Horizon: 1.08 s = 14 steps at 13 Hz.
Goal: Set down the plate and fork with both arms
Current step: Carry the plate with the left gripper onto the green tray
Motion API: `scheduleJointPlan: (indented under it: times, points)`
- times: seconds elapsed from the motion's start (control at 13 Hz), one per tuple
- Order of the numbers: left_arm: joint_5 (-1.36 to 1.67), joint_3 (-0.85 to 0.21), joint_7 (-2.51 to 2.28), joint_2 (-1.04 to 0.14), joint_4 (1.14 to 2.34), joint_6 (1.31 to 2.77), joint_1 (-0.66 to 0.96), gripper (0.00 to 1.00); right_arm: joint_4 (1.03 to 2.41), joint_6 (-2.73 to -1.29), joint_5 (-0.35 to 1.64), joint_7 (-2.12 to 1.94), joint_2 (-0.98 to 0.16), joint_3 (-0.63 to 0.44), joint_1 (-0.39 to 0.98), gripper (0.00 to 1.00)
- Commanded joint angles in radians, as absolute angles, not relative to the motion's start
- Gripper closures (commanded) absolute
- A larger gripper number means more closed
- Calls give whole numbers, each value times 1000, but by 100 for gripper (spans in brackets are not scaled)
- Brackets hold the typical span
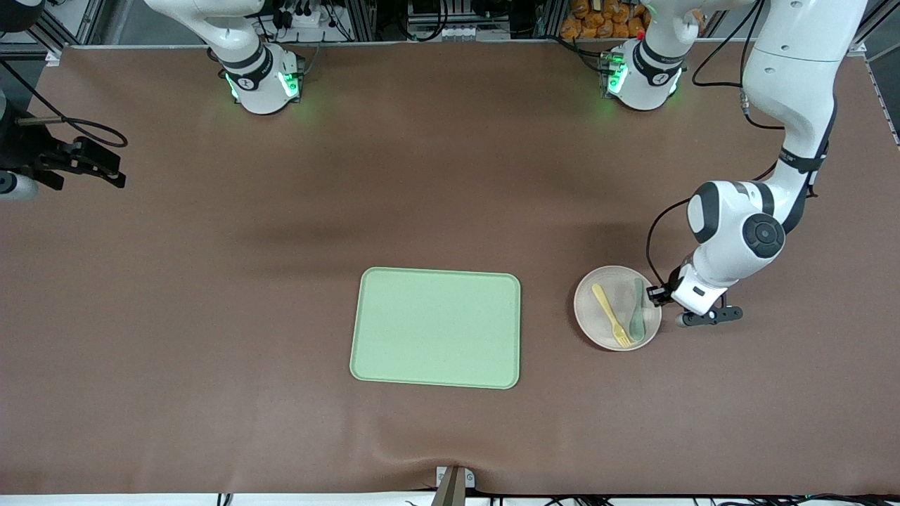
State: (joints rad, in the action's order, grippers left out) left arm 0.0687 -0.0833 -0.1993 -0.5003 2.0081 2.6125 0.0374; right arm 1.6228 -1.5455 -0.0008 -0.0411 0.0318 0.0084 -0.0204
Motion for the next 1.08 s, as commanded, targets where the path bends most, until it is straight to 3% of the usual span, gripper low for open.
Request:
scheduleJointPlan:
  times: [0.0, 0.31, 0.77, 1.0]
  points:
    - [74, -141, -325, -494, 1910, 2544, 58, 100, 1626, -1572, -12, -51, 3, 31, -43, 0]
    - [72, -238, -545, -508, 1680, 2320, 119, 100, 1626, -1583, -5, -48, -14, 32, -40, 0]
    - [63, -227, -912, -708, 1467, 2321, 386, 100, 1628, -1617, 8, -46, -58, 32, -12, 0]
    - [57, -222, -934, -771, 1450, 2411, 426, 100, 1623, -1653, 29, -44, -106, 32, 35, 0]
